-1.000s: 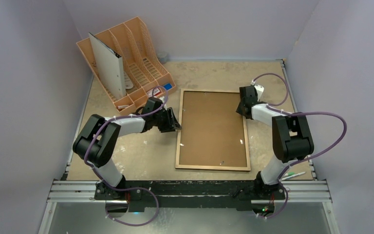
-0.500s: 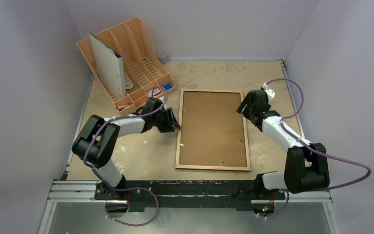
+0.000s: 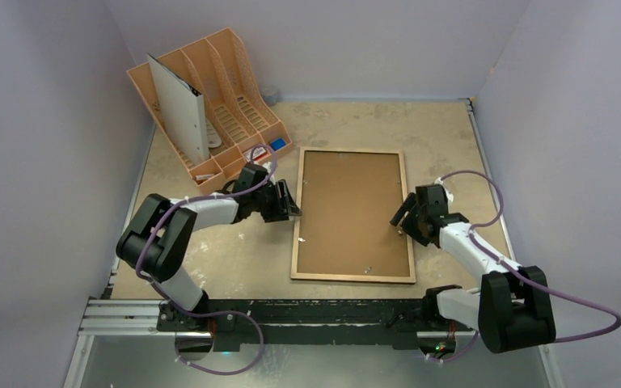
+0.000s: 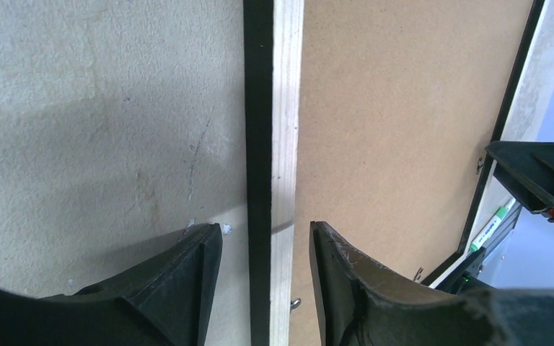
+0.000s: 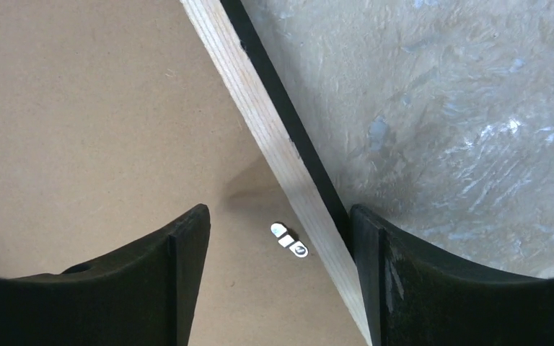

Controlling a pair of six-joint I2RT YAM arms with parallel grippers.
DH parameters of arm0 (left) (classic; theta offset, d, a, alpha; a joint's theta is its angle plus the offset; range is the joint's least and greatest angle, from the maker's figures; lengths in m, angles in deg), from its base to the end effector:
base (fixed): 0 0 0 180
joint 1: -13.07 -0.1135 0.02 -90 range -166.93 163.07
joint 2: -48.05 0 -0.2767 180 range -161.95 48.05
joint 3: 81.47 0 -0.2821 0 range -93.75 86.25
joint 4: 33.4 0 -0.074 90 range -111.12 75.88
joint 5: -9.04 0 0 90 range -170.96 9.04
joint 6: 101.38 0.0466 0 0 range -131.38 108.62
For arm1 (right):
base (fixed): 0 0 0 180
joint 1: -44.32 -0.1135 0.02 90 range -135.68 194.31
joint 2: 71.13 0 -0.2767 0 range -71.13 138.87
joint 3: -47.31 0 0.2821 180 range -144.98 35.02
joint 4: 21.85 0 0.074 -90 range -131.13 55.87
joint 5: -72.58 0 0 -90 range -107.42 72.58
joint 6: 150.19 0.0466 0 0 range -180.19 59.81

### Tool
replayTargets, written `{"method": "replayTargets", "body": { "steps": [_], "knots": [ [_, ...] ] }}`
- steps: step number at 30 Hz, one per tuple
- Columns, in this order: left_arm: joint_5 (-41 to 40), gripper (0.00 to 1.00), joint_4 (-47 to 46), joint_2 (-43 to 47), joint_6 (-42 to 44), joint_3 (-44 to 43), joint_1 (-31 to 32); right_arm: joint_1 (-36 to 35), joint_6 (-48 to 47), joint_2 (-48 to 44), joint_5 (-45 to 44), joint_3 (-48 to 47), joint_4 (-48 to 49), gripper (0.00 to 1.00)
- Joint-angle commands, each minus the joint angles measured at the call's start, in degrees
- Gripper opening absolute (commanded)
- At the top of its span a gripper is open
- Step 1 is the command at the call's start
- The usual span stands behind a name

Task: Put the photo into the frame
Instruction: Install the photo frame at the center of the board.

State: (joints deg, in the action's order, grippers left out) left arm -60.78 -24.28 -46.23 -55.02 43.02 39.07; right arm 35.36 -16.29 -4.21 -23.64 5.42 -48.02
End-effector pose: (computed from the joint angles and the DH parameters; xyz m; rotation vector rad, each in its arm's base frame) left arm 0.2981 -0.1633 0.1254 -0.2203 2.5691 -0.9413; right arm 0.2404 0.0328 0.1549 0.7884 2.3473 0.2676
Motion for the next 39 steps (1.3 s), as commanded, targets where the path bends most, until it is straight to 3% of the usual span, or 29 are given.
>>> {"method": "replayTargets", "body": {
  "steps": [1,4,9,13,21,39],
  "knots": [
    [0.3,0.51,-1.2,-1.5,-0.1,-0.4,0.0,-0.2,-0.8,0.6,7.5,2.1,3.3,0.71],
    [-2.7,0.5,0.1,-1.0,-0.4,-1.5,-0.1,-3.5,-0.2,0.0,9.1,1.7,5.3,0.69],
    [-8.6,0.5,0.4,2.2,-2.0,-0.9,-0.5,-12.2,3.7,5.5,4.5,-1.2,6.0,0.68],
    [-12.3,0.5,2.7,4.3,-1.7,-0.5,-0.6,-14.5,4.2,8.5,-1.8,-3.2,3.6,0.66],
    [-15.6,0.51,5.5,6.5,-0.9,0.9,-0.6,-16.6,5.8,5.3,-7.9,-2.9,-4.8,0.66],
    [-13.7,0.51,4.1,6.2,-0.7,1.7,-0.6,-17.9,9.2,8.4,-14.0,-5.3,-8.1,0.34]
  ]
}}
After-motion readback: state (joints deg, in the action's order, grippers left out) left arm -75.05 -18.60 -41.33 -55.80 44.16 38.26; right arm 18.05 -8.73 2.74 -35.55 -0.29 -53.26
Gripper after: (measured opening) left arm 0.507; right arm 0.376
